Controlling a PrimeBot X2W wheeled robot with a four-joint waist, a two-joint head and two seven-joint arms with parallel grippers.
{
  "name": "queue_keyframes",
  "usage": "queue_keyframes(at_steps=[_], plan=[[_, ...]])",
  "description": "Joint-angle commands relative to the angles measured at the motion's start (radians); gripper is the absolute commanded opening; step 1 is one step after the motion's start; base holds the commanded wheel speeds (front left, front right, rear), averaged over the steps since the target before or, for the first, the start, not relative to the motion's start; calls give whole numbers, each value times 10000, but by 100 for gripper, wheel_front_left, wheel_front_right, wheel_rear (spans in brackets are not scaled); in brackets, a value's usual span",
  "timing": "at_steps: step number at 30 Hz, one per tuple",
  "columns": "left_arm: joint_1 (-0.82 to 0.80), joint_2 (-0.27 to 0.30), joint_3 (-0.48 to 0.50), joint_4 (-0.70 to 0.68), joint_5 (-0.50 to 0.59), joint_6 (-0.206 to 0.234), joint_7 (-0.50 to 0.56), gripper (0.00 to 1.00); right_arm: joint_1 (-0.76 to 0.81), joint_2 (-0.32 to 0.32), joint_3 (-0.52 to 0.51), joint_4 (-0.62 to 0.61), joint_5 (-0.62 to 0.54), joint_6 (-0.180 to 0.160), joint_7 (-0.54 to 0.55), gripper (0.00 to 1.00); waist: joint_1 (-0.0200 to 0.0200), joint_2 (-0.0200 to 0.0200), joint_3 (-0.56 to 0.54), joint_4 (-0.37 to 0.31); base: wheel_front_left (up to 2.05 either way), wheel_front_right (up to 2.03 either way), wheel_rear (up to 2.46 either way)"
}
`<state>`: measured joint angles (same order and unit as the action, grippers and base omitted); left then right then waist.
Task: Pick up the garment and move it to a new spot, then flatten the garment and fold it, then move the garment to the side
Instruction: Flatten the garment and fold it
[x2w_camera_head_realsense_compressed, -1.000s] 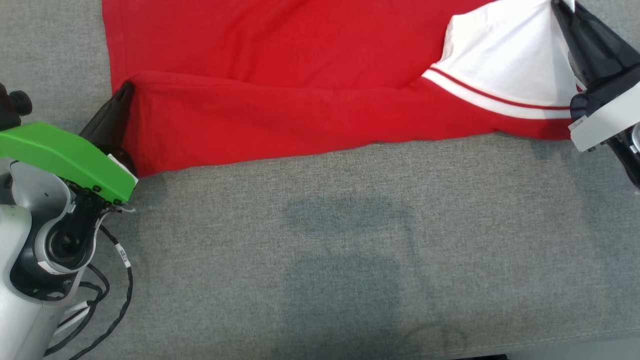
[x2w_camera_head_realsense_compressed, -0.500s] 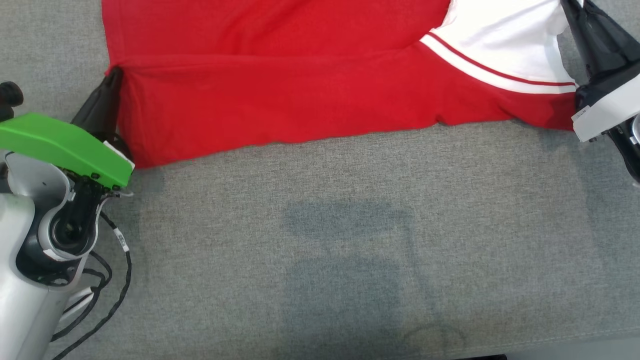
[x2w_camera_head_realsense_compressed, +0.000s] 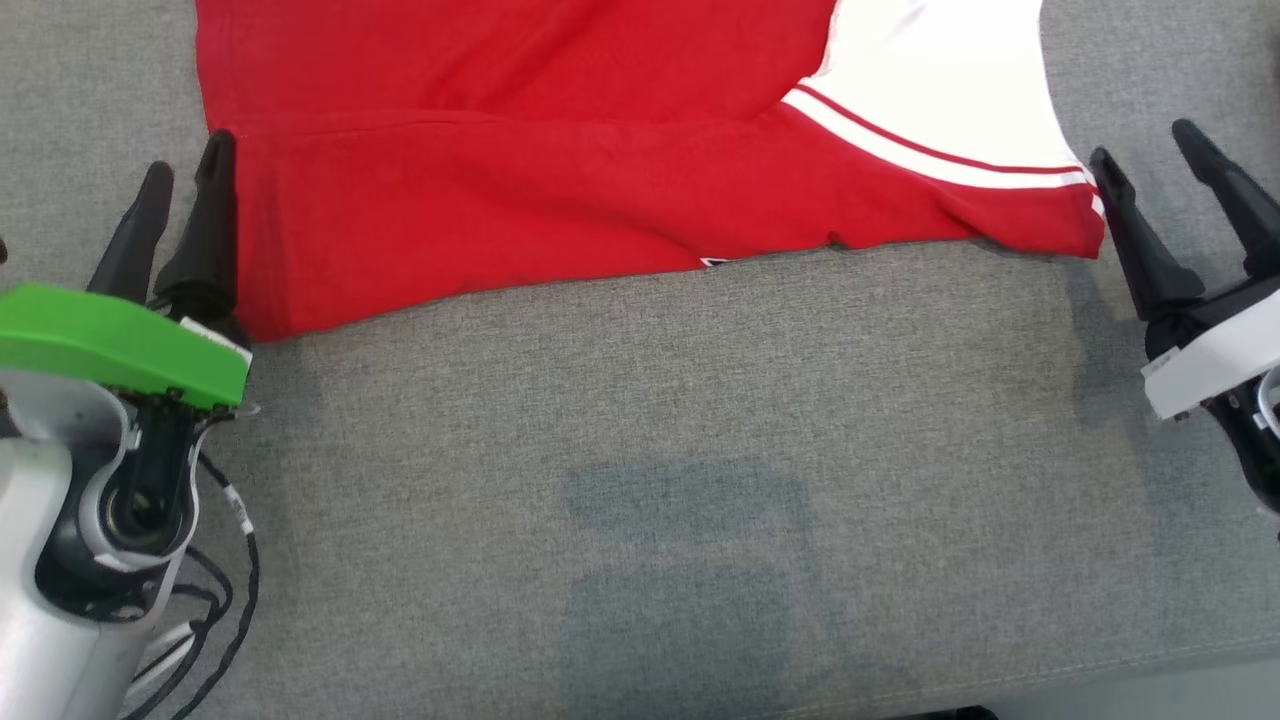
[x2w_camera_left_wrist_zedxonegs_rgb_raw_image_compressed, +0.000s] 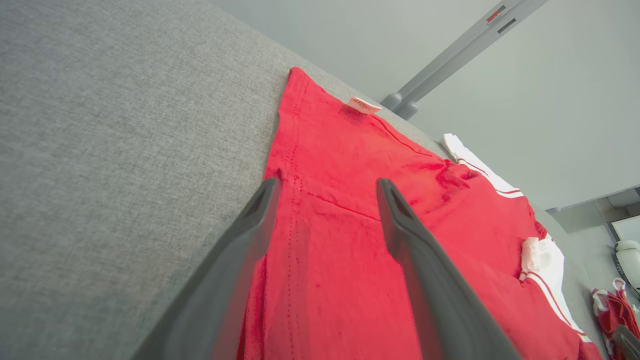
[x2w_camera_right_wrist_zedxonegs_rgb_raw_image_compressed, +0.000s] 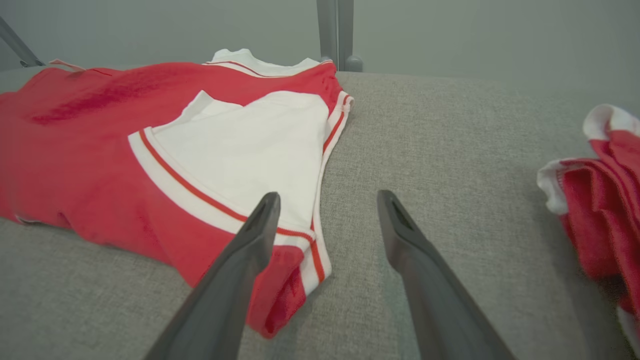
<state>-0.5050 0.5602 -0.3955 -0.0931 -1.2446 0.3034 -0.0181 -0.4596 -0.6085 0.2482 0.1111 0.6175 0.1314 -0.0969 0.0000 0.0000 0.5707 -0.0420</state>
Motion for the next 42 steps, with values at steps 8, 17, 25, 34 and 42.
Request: queue_keyframes(at_steps=[8,17,25,34,42], plan=[[1603,198,64,-1586,-704,241,317,100,910,735,-761,-872,92,-11,1130,100,0,0,-179,-90,0,0,0],[1494,456,-301,-1072,-1069,361,1264,100,666,1028,-966,-668,237,-11,2397,100,0,0,-67,203,0,0,0],[903,175,-581,-185,-1146,167,1758,100,491,1145,-944,-527,446,-10,3027,100,0,0,69,222,0,0,0],[582,293,-1493,772,-747,-95,2545,3,378,1178,-587,-404,870,-7,3735,100,0,0,20,121,0,0,0],[544,709,-1844,892,-666,-668,3084,0,89,1004,-473,-262,1836,-8,4194,0,0,0,-183,188,0,0,0]])
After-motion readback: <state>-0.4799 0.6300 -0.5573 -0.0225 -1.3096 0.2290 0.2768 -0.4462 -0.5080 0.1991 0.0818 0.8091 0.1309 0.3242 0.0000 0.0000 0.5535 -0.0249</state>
